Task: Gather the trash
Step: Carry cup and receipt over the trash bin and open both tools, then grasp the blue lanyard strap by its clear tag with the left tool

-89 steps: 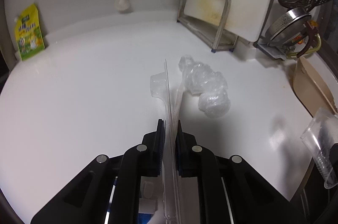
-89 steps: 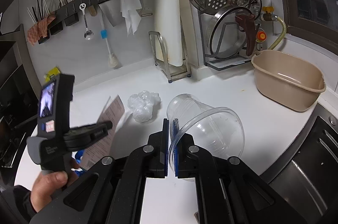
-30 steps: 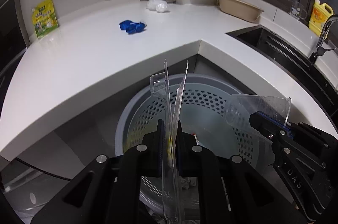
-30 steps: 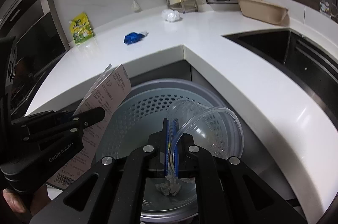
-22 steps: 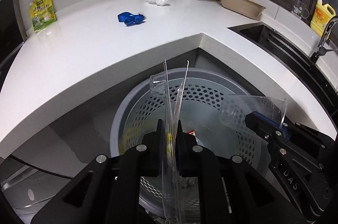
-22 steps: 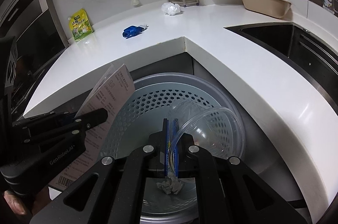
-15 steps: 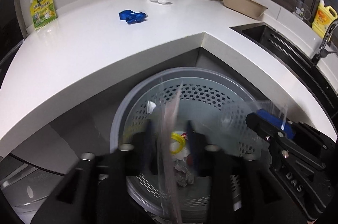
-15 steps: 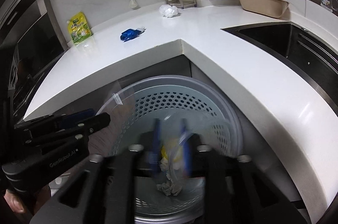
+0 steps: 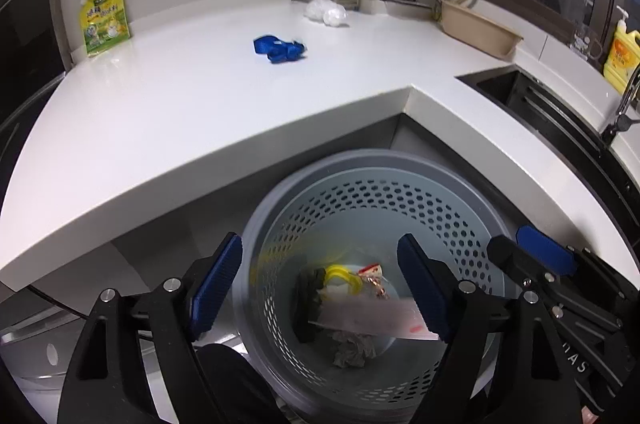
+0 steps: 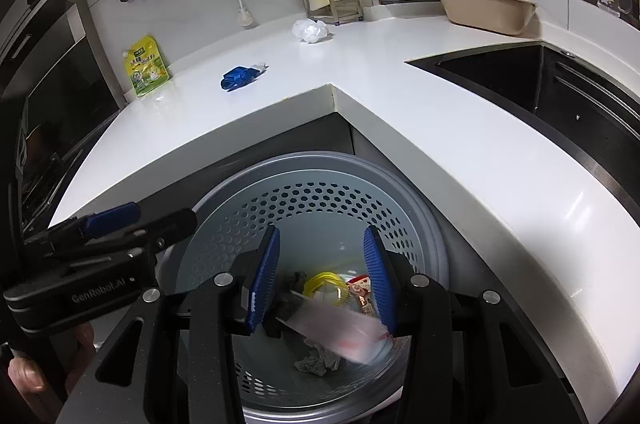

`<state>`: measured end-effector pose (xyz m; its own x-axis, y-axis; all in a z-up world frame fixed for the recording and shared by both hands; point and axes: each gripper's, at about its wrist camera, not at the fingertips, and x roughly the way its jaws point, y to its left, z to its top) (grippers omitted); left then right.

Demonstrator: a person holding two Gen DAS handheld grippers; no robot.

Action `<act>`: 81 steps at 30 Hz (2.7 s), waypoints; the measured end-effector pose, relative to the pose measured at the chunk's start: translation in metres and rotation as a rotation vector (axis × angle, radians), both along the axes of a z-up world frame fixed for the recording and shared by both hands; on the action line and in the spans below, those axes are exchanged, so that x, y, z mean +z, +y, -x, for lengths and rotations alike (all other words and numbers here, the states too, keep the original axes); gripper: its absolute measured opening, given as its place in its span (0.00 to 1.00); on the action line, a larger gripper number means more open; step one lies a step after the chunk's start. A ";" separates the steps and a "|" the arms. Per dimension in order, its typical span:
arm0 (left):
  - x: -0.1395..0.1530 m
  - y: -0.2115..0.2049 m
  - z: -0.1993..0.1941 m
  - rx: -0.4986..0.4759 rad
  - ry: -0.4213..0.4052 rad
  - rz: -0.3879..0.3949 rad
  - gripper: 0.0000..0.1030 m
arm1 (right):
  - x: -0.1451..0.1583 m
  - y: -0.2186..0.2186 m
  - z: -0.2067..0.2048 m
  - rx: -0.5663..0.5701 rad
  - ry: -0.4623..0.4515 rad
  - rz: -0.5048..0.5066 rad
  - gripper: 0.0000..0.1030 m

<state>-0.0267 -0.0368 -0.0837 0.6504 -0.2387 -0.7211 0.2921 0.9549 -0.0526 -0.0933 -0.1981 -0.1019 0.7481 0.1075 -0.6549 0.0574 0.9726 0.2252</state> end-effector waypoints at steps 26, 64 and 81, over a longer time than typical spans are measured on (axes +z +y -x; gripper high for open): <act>0.058 0.026 -0.027 0.137 -0.186 0.023 0.94 | 0.054 -0.006 -0.029 0.047 -0.140 0.020 0.66; 0.018 -0.028 -0.254 0.189 0.156 -0.069 0.77 | 0.098 -0.064 -0.227 0.082 -0.102 0.017 0.68; 0.035 -0.009 -0.271 0.152 0.076 -0.002 0.12 | 0.075 -0.041 -0.341 0.156 0.005 0.086 0.68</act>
